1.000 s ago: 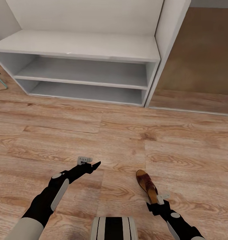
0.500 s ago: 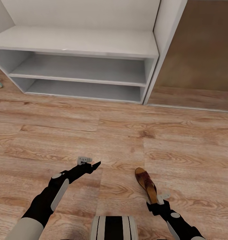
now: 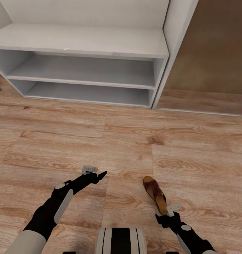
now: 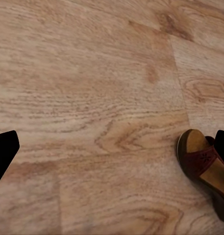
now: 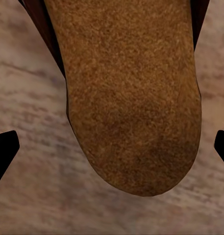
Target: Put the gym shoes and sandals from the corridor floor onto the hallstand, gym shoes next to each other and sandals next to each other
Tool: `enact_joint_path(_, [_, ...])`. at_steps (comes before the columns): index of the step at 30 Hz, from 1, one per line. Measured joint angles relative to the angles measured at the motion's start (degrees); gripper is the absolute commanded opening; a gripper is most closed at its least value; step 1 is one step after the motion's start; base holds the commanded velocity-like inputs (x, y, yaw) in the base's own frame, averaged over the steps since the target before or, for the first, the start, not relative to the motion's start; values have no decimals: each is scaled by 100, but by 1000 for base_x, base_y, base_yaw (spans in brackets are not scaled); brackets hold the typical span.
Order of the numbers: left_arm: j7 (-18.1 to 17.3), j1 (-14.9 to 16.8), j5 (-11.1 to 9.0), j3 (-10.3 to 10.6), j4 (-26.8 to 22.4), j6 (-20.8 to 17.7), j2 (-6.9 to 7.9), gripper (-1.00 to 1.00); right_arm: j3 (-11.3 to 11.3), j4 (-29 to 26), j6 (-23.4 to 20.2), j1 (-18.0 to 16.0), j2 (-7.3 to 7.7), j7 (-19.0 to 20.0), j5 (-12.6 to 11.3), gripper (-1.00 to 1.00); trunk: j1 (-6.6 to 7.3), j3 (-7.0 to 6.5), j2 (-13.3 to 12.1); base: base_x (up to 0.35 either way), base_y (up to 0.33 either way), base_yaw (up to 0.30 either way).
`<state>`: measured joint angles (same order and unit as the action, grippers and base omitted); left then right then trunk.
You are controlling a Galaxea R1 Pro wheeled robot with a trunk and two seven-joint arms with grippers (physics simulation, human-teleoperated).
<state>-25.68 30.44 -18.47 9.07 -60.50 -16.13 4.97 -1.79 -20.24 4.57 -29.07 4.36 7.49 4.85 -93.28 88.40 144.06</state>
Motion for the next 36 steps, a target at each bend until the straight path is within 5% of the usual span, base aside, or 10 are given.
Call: enact_joint_path(36, [0,-3,-2,6,-48,2,0,100,25,0,-8,0,0,-8,-1,100,-8,70,4,0,0,0])
